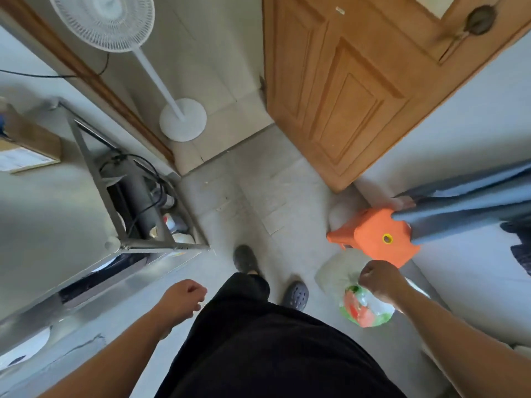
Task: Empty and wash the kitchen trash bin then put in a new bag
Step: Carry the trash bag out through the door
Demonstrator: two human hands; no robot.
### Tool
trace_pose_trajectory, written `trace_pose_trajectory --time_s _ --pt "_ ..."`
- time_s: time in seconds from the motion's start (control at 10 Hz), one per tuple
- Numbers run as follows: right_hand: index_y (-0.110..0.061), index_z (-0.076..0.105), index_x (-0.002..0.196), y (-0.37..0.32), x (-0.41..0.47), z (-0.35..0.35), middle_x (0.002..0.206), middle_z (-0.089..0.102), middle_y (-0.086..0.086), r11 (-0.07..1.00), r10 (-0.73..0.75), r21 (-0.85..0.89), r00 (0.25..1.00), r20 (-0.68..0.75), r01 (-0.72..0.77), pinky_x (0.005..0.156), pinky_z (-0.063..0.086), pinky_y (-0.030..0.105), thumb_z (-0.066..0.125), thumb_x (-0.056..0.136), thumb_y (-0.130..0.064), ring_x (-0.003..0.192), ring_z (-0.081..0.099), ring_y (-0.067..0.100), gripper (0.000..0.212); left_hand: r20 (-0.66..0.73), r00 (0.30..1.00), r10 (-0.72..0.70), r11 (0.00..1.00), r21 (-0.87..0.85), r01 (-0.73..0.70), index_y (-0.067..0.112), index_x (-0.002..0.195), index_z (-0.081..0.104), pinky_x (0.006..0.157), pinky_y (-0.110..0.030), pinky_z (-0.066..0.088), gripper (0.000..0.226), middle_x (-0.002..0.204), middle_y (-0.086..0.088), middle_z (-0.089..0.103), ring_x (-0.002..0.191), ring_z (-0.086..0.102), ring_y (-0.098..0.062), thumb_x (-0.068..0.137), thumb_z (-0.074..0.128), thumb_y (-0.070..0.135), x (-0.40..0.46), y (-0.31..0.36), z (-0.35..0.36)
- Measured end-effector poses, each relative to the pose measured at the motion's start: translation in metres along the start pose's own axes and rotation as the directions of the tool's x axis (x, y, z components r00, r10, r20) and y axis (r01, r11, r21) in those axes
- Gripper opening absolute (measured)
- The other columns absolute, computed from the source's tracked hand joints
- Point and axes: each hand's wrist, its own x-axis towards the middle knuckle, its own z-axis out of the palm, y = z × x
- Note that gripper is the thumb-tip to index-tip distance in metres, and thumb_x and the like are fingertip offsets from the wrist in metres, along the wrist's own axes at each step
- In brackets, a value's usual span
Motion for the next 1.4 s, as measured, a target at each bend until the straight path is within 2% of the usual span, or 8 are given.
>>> trace_pose_trajectory --time_s 0.1,0.4,0.5,0.6,0.7,0.8,1.0,1.4 --pt "-0.009 0.071 0.085 -0.043 0.035 -0.031 0.099 0.068 0.006 0.996 -0.042 -0.083 0.999 -0.005 0.041 0.07 0.042 0.028 0.06 0.086 -0.011 0.094 0.06 0.022 0.011 0.02 0.998 -0.052 0.998 -0.023 0.053 0.001 0.093 0.064 0.066 -0.03 0.049 0.017 0.095 -0.013 0.068 0.078 0.061 -0.022 0.096 0.059 0.016 0.026 0.01 -0.017" --pt "-0.003 0.07 0.09 -0.161 0.099 -0.11 0.089 0.068 0.011 0.997 0.032 -0.075 0.998 -0.049 -0.036 0.066 0.049 0.032 0.058 0.089 -0.008 0.078 0.062 0.024 0.012 0.108 0.994 -0.031 0.984 0.176 0.012 0.007 0.082 0.062 0.063 -0.027 0.049 0.018 0.081 -0.011 0.064 0.067 0.06 -0.02 0.095 0.06 0.02 0.131 0.114 -0.124" --pt "-0.016 0.063 0.085 -0.189 0.124 -0.129 0.074 0.057 0.001 0.998 0.027 -0.046 0.998 -0.061 -0.03 0.052 0.042 0.022 0.059 0.091 -0.011 0.061 0.051 0.013 0.008 0.062 0.996 0.064 0.975 0.211 -0.076 0.004 0.089 0.067 0.078 -0.033 0.049 0.018 0.095 -0.022 0.069 0.085 0.066 -0.03 0.099 0.056 0.014 0.172 0.19 -0.173" --pt "-0.02 0.062 0.082 -0.215 0.148 -0.148 0.085 0.062 0.004 0.997 0.043 -0.07 0.999 -0.007 -0.044 0.072 0.048 0.025 0.057 0.093 -0.01 0.078 0.06 0.021 0.015 -0.024 0.997 0.071 0.994 0.089 -0.068 0.004 0.095 0.068 0.069 -0.029 0.049 0.015 0.092 -0.012 0.068 0.078 0.066 -0.022 0.1 0.057 0.013 0.206 0.267 -0.213" --pt "0.003 0.066 0.093 -0.247 0.176 -0.171 0.095 0.067 0.019 0.99 -0.035 -0.135 0.996 0.083 0.046 0.07 0.055 0.025 0.069 0.08 0.002 0.092 0.068 0.031 0.013 0.026 0.997 0.076 0.996 -0.058 -0.074 0.009 0.081 0.058 0.057 -0.025 0.042 0.021 0.078 -0.01 0.058 0.06 0.056 -0.018 0.101 0.054 0.006 0.232 0.309 -0.224" --pt "-0.012 0.068 0.083 -0.274 0.22 -0.197 0.084 0.066 0.004 0.999 -0.029 -0.034 0.999 -0.031 0.028 0.056 0.046 0.018 0.067 0.083 -0.01 0.086 0.066 0.027 0.002 -0.023 0.995 0.099 0.992 -0.081 -0.101 0.007 0.087 0.064 0.066 -0.031 0.049 0.015 0.084 -0.011 0.064 0.073 0.061 -0.024 0.098 0.059 0.015 0.249 0.347 -0.22" --pt "-0.019 0.067 0.079 -0.332 0.308 -0.228 0.088 0.07 0.003 0.987 -0.084 -0.135 0.995 0.044 0.089 0.066 0.038 0.024 0.057 0.083 -0.011 0.084 0.064 0.022 0.013 0.028 1.0 0.008 1.0 -0.012 -0.007 0.001 0.084 0.069 0.071 -0.034 0.046 0.021 0.083 -0.021 0.068 0.075 0.06 -0.023 0.094 0.061 0.018 0.28 0.35 -0.186" --pt "-0.01 0.072 0.078 -0.444 0.572 -0.174 0.079 0.072 0.01 0.997 -0.062 0.04 0.994 -0.086 0.066 0.06 0.047 0.027 0.055 0.081 -0.01 0.073 0.065 0.028 0.017 0.134 0.988 -0.071 0.982 0.185 0.045 0.028 0.078 0.062 0.057 -0.019 0.04 0.019 0.074 0.006 0.065 0.067 0.058 -0.003 0.094 0.055 0.034 0.471 0.353 -0.133"
